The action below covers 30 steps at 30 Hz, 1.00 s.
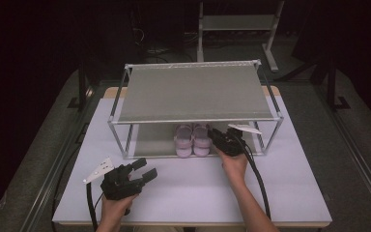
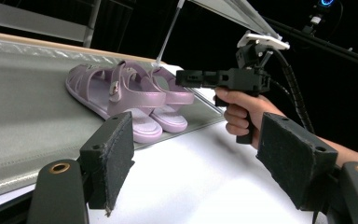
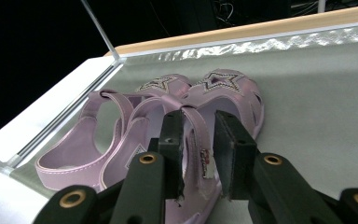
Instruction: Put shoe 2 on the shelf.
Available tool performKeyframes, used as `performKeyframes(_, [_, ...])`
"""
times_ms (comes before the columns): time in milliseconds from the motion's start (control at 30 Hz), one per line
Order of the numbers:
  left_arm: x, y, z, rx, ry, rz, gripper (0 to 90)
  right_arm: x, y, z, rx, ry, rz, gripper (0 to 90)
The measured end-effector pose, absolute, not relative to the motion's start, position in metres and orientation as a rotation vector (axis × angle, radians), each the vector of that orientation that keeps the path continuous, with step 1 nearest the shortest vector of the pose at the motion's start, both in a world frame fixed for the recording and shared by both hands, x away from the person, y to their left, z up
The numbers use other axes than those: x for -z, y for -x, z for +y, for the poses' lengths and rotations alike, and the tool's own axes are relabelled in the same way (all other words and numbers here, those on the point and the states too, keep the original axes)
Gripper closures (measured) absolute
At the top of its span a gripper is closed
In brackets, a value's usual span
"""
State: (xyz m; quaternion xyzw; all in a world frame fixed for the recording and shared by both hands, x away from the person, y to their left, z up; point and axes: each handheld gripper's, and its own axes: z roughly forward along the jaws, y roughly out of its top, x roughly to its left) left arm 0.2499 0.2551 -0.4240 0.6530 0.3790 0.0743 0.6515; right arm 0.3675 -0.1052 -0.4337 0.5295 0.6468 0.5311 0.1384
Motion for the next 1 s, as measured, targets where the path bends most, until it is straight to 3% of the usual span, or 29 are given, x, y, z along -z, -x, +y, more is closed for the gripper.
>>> performKeyframes(1000, [0.422,-0.247,0.255,-0.185,-1.496,0.840,26.9,0.429,-0.352,-0.133,-1.609,-1.619,1.855,58.7])
